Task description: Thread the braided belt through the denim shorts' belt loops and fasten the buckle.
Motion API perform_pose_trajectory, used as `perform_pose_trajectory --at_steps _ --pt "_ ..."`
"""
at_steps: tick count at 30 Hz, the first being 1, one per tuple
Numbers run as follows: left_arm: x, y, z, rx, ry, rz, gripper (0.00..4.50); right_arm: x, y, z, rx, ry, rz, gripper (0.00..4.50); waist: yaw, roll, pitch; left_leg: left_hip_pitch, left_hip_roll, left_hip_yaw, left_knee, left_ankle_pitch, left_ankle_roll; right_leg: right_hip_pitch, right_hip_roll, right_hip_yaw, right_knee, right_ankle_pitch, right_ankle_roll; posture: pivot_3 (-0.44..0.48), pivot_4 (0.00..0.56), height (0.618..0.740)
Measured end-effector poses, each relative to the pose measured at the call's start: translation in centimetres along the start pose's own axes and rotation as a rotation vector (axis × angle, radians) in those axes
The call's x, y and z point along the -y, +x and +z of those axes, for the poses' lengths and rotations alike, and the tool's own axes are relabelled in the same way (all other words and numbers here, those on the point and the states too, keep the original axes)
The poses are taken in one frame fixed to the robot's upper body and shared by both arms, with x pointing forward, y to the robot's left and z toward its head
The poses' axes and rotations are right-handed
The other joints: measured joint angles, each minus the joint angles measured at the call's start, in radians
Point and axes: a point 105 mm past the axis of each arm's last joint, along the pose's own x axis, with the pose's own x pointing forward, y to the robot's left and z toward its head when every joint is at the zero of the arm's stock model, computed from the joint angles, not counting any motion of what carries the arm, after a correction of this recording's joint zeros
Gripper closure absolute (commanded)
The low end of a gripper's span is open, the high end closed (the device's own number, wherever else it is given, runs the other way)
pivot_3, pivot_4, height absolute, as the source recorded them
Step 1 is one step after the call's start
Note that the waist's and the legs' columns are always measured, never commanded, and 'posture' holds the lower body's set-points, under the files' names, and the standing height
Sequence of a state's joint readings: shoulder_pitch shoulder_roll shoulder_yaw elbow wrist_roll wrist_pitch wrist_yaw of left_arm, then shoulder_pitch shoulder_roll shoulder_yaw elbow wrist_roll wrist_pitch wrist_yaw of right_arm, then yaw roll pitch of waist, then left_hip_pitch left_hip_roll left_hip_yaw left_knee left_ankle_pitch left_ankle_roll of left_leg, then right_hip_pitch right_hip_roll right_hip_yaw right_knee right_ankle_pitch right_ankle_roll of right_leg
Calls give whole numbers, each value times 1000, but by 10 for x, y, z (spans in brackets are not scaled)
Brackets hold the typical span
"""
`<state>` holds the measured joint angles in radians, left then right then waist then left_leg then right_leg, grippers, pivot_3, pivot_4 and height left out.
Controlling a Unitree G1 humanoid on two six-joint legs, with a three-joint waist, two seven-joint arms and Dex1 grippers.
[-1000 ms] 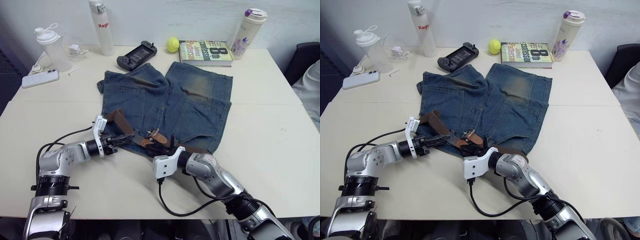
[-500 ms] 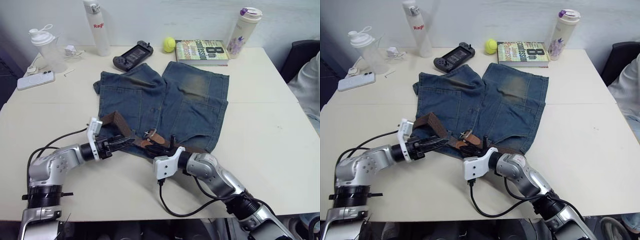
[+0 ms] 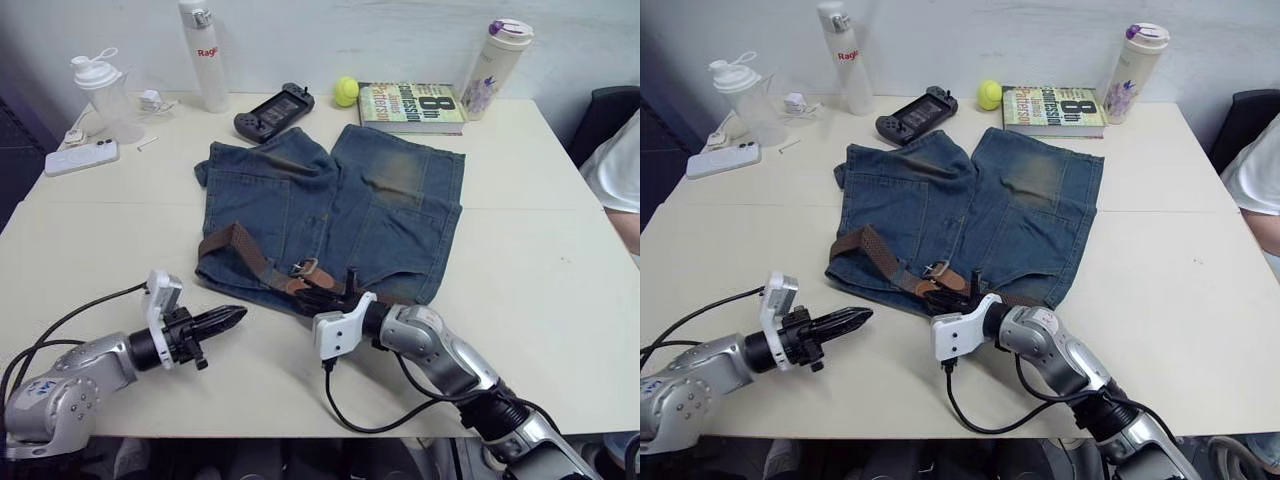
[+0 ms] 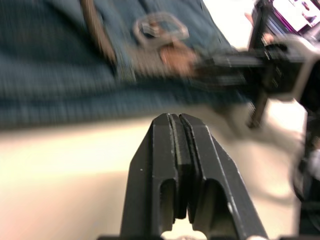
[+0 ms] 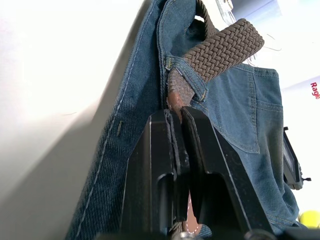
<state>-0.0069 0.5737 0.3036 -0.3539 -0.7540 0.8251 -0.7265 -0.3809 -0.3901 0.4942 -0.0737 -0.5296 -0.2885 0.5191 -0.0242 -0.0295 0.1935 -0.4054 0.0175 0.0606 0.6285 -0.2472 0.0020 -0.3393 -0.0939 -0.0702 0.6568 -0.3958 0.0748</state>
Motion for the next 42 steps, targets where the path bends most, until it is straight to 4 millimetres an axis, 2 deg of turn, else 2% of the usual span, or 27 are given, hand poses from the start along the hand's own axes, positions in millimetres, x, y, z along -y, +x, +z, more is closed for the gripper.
perform_pose_trajectory --at_steps 5,9,12,15,19,23,31,36,42 --pt "-6 12 4 24 82 53 4373 -2 -2 -2 -10 -1 15 4500 -5 0 0 0 1 1 0 0 0 0 1 0 1 0 0 0 150 740" --pt "-28 17 -21 -86 147 168 4373 -1 -3 0 -7 -7 16 4500 -3 0 0 0 0 1 0 0 0 0 1 0 1 0 0 0 150 740" --pt "-28 23 -21 -122 257 162 4373 8 -8 1 -13 -14 0 4500 1 1 -1 1 0 1 0 0 0 0 0 0 0 0 0 0 150 740" --pt "-29 24 -24 -126 274 166 4373 18 -14 7 -7 -27 -18 4500 3 3 -3 1 0 1 0 0 0 1 0 0 0 0 0 0 150 740" --pt "-30 25 -27 -122 266 166 4373 27 -29 10 -11 -42 -22 4500 9 6 -5 2 0 1 0 0 0 1 0 0 0 0 1 0 150 740" --pt "-30 25 -28 -124 262 167 4373 33 -54 9 -32 -65 12 4500 15 6 -5 2 0 1 0 0 1 2 0 0 -1 0 1 0 150 740" --pt "-30 26 -29 -121 255 165 4373 59 -91 -9 -115 -59 32 4500 20 8 -6 3 0 2 0 -1 1 3 0 0 -3 -1 1 0 150 740" --pt "-30 26 -30 -118 251 165 4373 76 -121 -20 -175 17 7 4500 21 8 -6 3 0 1 0 -1 2 5 0 -1 -4 -1 1 0 150 740" --pt "-33 25 -34 -118 238 165 4373 80 -127 -9 -140 150 3 4500 19 10 -7 17 1 2 -5 -3 4 19 0 -1 -10 -1 2 0 150 740"
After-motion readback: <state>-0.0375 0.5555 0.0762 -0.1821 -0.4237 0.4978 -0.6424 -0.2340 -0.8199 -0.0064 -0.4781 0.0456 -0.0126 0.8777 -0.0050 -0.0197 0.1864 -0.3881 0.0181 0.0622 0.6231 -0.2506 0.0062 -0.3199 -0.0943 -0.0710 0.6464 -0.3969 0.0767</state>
